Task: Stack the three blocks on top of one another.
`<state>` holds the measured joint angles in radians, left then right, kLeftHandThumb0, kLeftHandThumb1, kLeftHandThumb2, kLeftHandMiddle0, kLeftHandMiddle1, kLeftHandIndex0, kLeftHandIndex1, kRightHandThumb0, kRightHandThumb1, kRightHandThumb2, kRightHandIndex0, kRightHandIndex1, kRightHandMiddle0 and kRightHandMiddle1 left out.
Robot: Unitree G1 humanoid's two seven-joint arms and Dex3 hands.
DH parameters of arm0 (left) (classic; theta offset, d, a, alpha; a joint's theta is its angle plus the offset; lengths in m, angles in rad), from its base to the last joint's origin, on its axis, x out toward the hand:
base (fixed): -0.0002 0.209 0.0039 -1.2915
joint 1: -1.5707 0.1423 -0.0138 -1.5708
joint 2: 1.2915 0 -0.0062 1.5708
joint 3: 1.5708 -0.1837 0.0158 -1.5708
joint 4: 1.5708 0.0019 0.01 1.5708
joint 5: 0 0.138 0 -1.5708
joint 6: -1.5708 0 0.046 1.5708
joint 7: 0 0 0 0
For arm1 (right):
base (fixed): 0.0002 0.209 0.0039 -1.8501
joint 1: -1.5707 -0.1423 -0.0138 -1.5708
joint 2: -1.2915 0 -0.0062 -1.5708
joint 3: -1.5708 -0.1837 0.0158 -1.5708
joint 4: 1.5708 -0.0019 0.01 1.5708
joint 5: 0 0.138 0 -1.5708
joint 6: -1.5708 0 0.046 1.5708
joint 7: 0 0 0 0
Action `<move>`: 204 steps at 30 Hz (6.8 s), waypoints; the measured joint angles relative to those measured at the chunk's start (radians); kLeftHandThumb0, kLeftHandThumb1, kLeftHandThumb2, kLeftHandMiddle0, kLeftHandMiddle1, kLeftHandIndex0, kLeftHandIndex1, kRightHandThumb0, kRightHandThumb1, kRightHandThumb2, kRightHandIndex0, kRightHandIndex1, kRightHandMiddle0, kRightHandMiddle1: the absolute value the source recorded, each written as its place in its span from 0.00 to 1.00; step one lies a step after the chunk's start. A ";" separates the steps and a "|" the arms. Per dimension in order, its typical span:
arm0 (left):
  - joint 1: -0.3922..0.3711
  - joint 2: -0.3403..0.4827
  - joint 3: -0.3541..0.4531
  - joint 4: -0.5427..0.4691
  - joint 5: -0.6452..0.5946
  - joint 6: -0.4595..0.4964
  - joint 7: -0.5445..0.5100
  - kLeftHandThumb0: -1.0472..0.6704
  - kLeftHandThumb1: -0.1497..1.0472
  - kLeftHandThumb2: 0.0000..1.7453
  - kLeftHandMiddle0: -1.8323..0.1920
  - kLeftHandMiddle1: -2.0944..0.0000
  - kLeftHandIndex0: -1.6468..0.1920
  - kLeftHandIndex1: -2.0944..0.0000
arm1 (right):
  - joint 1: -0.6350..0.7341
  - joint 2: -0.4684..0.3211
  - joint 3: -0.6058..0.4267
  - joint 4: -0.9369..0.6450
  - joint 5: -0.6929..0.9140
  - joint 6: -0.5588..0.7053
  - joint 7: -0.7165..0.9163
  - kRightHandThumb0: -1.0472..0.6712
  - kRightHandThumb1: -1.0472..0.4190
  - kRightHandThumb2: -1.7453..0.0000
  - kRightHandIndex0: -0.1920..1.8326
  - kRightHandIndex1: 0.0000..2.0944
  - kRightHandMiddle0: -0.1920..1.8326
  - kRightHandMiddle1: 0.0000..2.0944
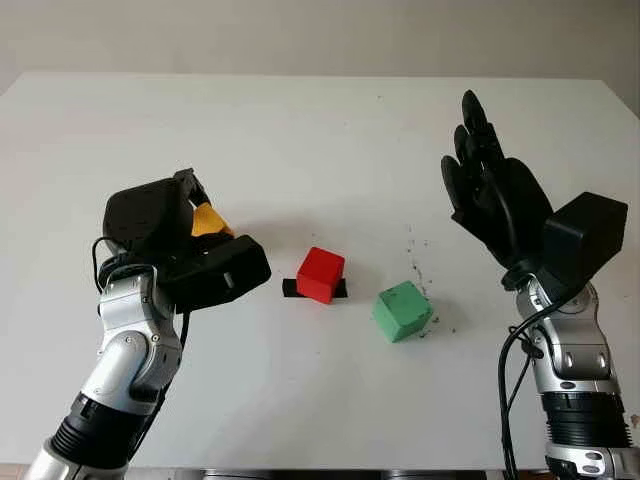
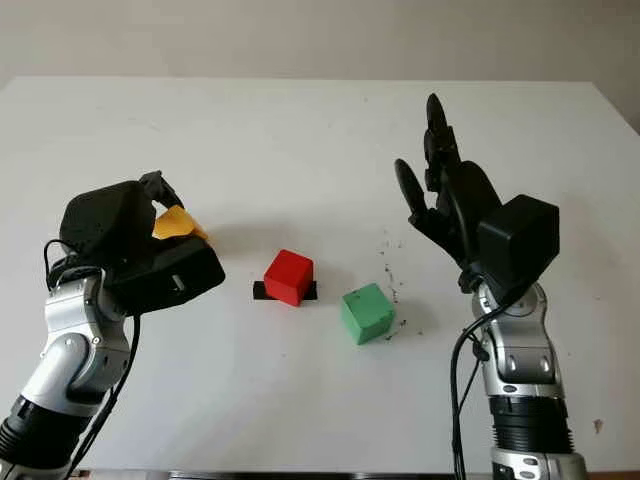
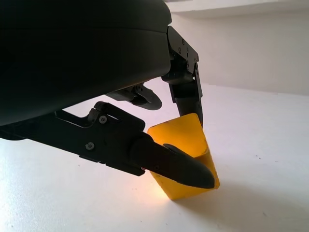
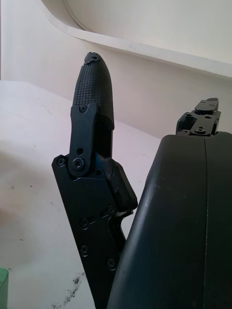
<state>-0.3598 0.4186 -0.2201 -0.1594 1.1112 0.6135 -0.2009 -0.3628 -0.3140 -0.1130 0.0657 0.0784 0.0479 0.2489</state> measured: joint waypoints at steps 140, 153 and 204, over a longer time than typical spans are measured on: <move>-0.297 0.012 0.115 0.534 -1.169 -0.523 -0.623 0.37 1.00 0.07 0.81 0.97 0.77 0.23 | 0.036 0.041 0.000 -0.020 0.055 -0.003 0.039 0.18 0.00 0.73 0.00 0.00 0.00 0.01; -0.298 0.014 0.115 0.535 -1.152 -0.552 -0.622 0.37 1.00 0.09 0.80 0.97 0.79 0.22 | 0.036 0.041 0.000 -0.019 0.053 -0.005 0.043 0.18 0.00 0.73 0.00 0.00 0.00 0.01; -0.307 0.038 0.113 0.535 -1.166 -0.505 -0.663 0.31 0.99 0.04 0.91 0.98 0.87 0.74 | 0.036 0.041 0.000 0.011 0.044 -0.049 0.056 0.19 0.00 0.72 0.00 0.00 0.00 0.02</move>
<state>-0.6672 0.4562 -0.1074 0.3759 -0.0545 0.1084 -0.8639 -0.3265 -0.2726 -0.1132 0.0766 0.1224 -0.0014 0.3050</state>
